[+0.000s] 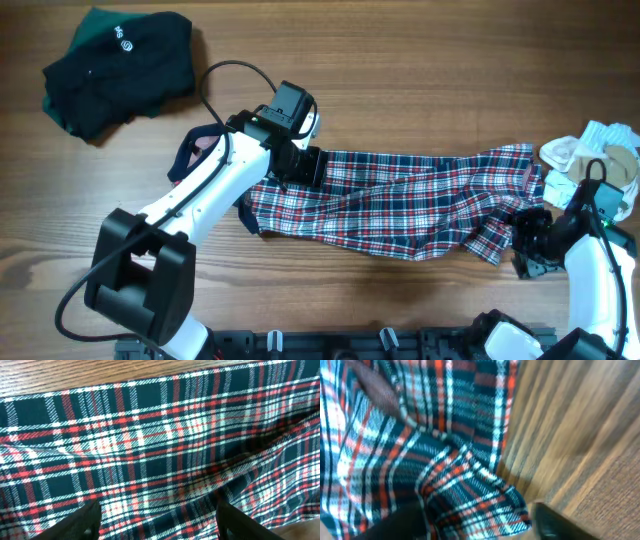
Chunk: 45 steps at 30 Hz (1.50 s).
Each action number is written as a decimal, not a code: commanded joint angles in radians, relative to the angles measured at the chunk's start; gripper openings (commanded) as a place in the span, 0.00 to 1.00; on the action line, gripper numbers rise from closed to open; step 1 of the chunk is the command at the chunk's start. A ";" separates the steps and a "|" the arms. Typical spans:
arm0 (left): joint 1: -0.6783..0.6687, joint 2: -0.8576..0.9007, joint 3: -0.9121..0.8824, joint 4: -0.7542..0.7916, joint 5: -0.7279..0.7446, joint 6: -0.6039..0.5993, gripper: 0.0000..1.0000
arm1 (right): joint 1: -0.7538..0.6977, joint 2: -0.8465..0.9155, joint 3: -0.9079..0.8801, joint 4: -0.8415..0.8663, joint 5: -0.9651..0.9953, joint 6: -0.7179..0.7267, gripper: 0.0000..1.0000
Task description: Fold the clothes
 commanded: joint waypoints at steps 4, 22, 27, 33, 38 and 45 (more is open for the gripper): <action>-0.002 0.011 0.000 0.003 -0.009 0.008 0.73 | -0.001 -0.005 -0.068 0.040 -0.068 -0.108 0.87; -0.002 0.011 0.000 0.003 -0.010 0.005 0.73 | 0.117 0.166 -0.078 0.144 -0.088 -0.079 0.11; -0.002 0.011 0.000 0.001 -0.010 0.005 0.73 | 0.116 0.155 -0.076 0.145 -0.034 -0.048 0.04; -0.002 0.011 0.000 -0.005 -0.010 0.005 0.73 | 0.116 0.058 0.032 0.074 0.075 -0.024 0.04; -0.002 0.011 0.000 -0.005 -0.010 0.005 0.73 | 0.086 0.049 0.105 0.053 0.093 -0.029 0.04; -0.002 0.011 0.000 -0.006 -0.006 0.005 0.73 | 0.082 0.049 0.108 0.028 0.093 -0.071 0.04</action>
